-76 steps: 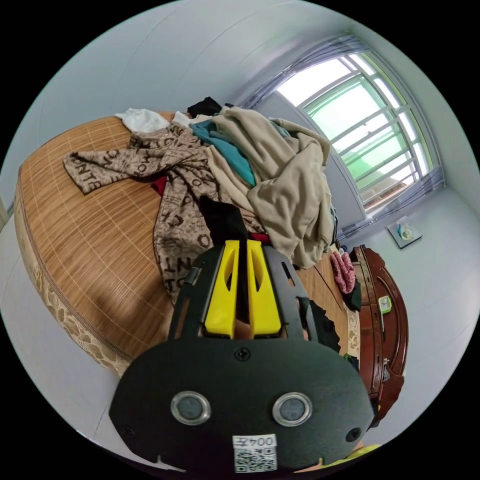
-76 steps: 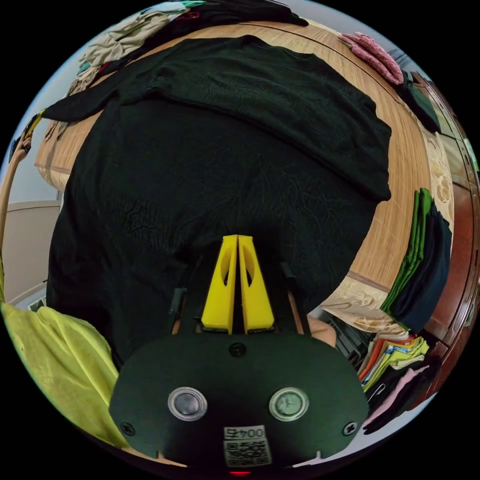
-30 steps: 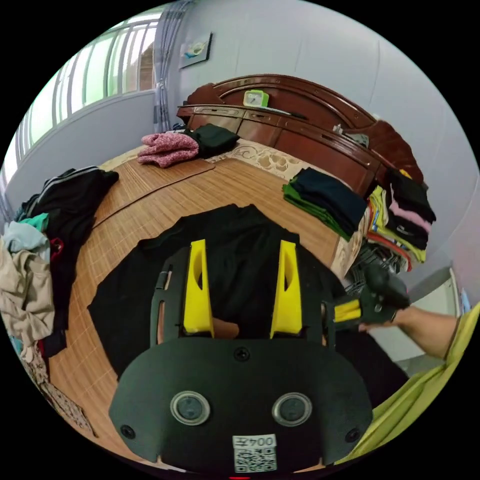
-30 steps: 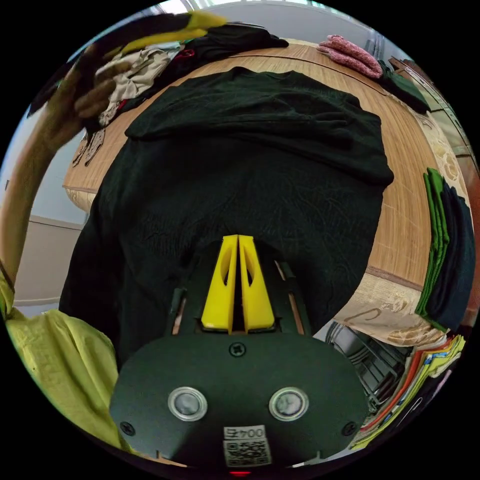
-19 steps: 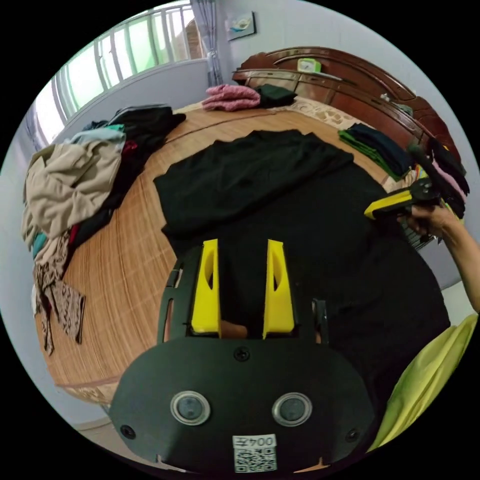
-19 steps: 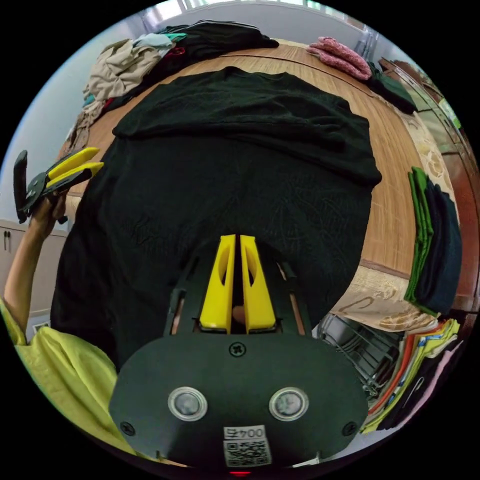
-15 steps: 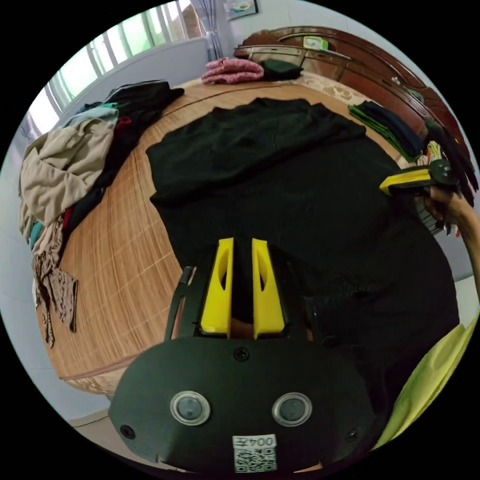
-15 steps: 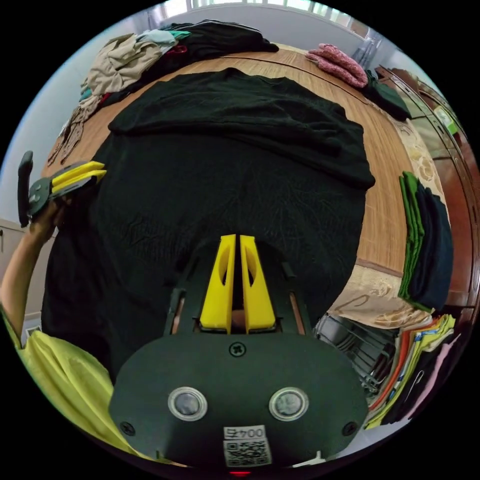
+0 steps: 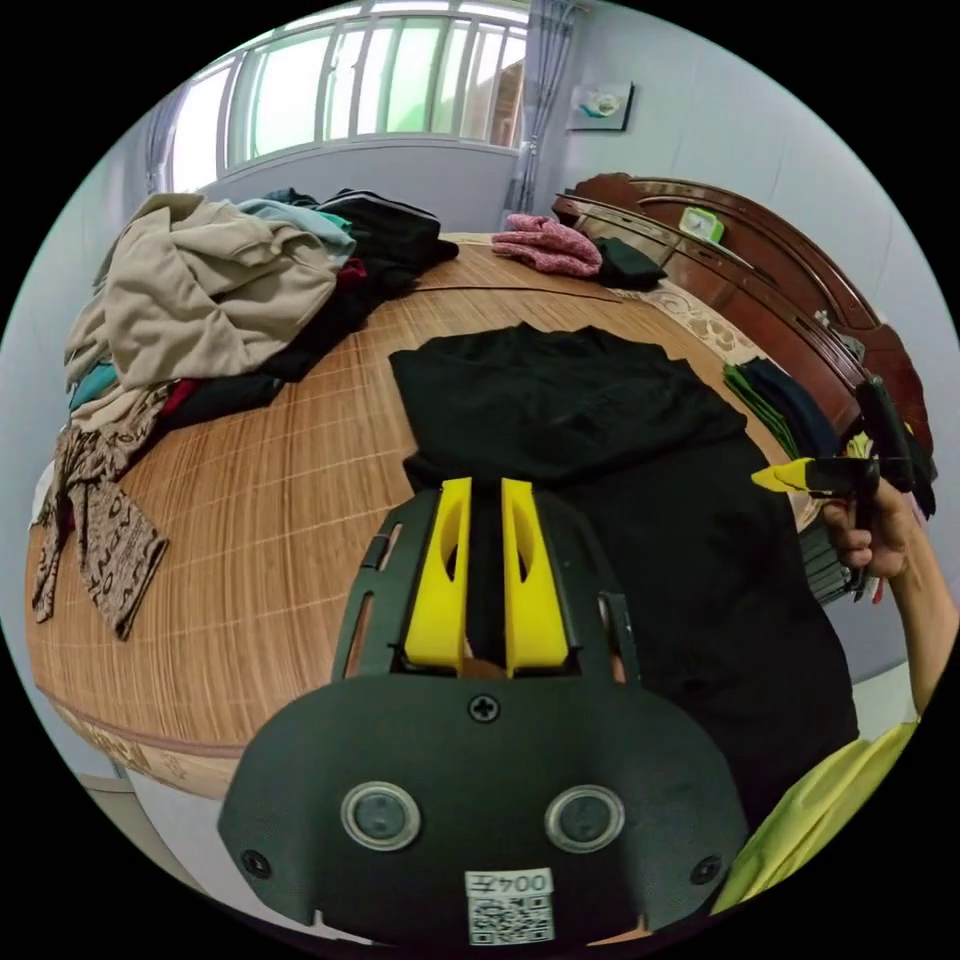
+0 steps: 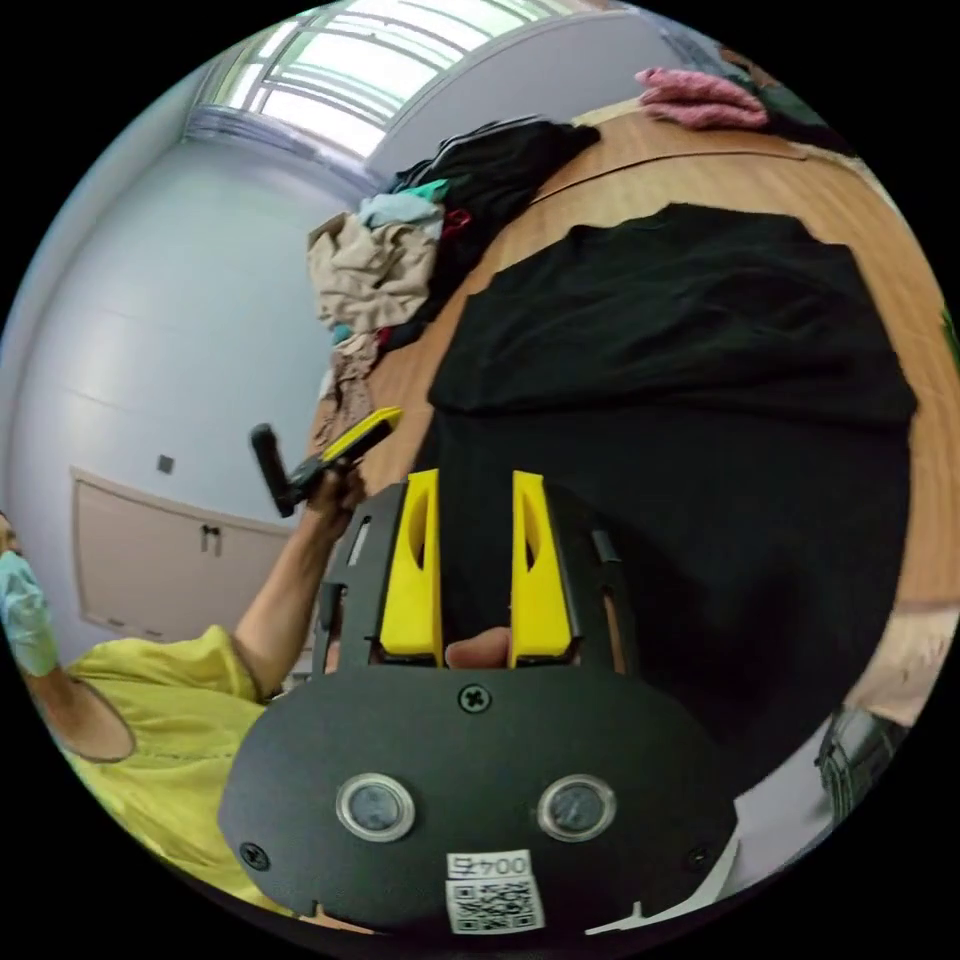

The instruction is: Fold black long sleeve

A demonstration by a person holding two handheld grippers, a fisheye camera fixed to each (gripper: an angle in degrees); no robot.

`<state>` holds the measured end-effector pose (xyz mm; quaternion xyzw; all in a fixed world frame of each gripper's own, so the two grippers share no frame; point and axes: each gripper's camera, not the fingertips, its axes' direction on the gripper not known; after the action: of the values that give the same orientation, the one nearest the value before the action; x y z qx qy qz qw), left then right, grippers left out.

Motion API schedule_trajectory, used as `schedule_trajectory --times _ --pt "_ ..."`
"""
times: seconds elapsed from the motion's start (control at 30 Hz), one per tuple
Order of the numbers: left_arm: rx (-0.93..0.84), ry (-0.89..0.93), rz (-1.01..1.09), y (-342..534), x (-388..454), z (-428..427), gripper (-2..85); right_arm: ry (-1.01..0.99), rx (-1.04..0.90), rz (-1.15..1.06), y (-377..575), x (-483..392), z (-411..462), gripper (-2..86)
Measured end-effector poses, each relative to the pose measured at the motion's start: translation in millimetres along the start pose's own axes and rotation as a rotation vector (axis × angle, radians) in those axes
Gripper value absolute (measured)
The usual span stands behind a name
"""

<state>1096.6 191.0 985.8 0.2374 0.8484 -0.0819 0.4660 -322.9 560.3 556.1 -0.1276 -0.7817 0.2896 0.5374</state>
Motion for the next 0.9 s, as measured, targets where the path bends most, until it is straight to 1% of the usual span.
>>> schedule_trajectory --times 0.07,0.13,0.2,0.27,0.37,0.43,0.5,0.6,0.67,0.77,0.9 --pt "0.017 -0.005 0.001 -1.9 -12.7 8.0 7.2 -0.199 -0.014 0.002 -42.6 -5.2 23.1 9.5" --pt "0.014 -0.022 0.015 -2.5 -25.2 21.6 9.0 -0.268 -0.015 0.003 -76.2 -10.6 41.9 9.1" --pt "0.007 -0.052 0.022 -1.6 -33.2 31.6 10.9 -0.237 -0.017 -0.032 -112.4 -20.8 61.4 8.4" --pt "0.006 -0.081 0.02 -0.4 -41.0 40.0 12.1 -0.134 -0.008 -0.116 -164.9 -36.0 86.4 7.7" --pt "-0.012 -0.067 0.062 2.0 -52.2 55.4 12.8 0.017 -0.051 -0.203 -234.4 -48.3 126.4 7.5" --pt "-0.047 -0.025 0.142 1.2 -60.1 65.1 12.6 0.07 -0.095 -0.242 -273.1 -51.3 155.4 7.9" --pt "-0.033 -0.005 0.206 -0.9 -66.0 67.4 12.5 0.098 -0.152 -0.267 -308.6 -51.6 187.2 8.6" --pt "-0.082 0.012 0.26 -4.8 -81.4 75.6 12.5 0.148 -0.235 -0.267 -359.7 -50.2 238.5 9.7" --pt "-0.097 0.022 0.259 -3.8 -91.2 79.6 12.4 0.191 -0.298 -0.284 -391.9 -51.8 275.5 10.9" --pt "-0.112 0.064 0.253 -2.4 -105.1 88.1 12.4 0.204 -0.379 -0.294 -422.2 -53.4 313.8 12.0" --pt "-0.145 0.088 0.247 3.1 -125.3 96.1 12.5 0.239 -0.408 -0.297 -447.4 -56.1 342.9 11.2"
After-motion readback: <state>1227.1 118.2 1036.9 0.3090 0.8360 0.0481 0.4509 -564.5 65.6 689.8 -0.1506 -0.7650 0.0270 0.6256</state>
